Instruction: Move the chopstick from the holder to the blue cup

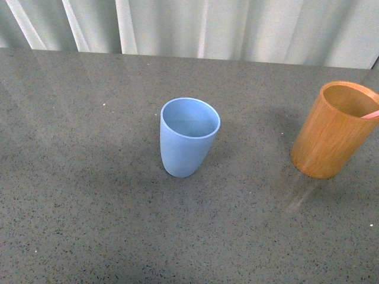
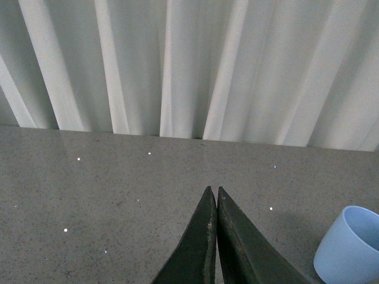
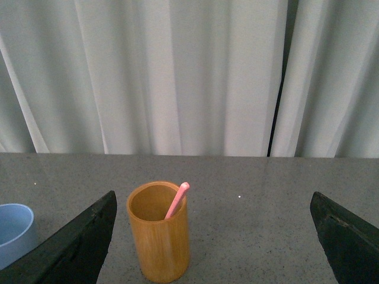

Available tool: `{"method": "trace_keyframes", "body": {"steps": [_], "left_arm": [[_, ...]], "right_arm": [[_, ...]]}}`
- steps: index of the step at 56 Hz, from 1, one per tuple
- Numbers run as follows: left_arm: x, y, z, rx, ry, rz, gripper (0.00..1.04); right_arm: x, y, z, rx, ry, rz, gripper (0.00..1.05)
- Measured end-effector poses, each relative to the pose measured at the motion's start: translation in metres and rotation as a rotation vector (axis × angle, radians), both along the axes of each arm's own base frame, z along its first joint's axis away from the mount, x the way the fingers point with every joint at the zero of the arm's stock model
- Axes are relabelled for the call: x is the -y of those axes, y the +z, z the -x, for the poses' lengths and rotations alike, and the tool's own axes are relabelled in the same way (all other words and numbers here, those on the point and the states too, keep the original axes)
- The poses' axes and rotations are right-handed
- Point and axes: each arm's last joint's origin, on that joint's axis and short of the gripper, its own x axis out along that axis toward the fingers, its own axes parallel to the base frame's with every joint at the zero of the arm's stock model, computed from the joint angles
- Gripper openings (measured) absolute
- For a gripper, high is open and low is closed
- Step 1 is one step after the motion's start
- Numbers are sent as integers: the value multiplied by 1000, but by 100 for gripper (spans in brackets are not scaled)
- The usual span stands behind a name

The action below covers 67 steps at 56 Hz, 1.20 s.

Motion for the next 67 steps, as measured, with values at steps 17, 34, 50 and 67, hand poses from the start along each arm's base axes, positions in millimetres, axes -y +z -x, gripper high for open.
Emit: {"method": "trace_keyframes", "body": {"steps": [17, 34, 50, 67], "left_arm": [[0, -10, 11, 1, 0, 0, 4], [0, -15, 18, 26, 2, -1, 4], [0, -16, 25, 24, 0, -1, 4], [0, -19, 34, 18, 0, -3, 4]], "right_arm": [[0, 0, 0, 0, 0, 0, 95], [7, -7, -6, -376, -86, -13, 95], [36, -31, -69, -371, 68, 136, 95], [27, -43, -128, -304, 228, 196, 95]]}}
